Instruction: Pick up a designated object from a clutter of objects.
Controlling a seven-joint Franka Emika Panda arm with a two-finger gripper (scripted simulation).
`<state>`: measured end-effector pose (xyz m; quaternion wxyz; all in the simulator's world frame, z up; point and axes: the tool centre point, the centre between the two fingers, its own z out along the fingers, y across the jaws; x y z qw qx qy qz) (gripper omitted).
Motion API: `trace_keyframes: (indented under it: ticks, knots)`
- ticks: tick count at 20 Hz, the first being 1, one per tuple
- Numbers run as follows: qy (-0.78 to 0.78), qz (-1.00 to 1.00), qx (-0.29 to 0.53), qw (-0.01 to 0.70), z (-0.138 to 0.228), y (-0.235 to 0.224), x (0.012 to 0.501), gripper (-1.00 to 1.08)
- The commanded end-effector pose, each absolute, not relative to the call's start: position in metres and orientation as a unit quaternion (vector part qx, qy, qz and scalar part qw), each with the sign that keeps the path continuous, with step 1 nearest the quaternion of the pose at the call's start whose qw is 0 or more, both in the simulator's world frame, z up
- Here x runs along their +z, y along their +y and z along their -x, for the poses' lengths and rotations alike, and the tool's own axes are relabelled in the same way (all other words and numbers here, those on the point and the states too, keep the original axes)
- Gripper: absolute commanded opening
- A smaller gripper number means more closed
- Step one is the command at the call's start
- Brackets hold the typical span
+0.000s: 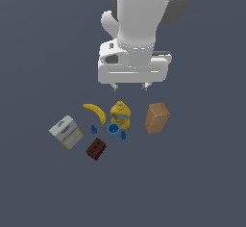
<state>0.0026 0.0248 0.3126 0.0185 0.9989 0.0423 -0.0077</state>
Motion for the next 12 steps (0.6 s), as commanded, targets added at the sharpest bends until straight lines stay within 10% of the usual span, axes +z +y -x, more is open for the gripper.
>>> trace_keyframes:
  ticks: [1, 12]
  knots:
    - [0.042, -0.999, -0.008, 0.018, -0.003, 0.025, 0.313, 1.0]
    - [0.063, -0.998, 0.0, 0.006, -0.008, 0.039, 0.315, 1.0]
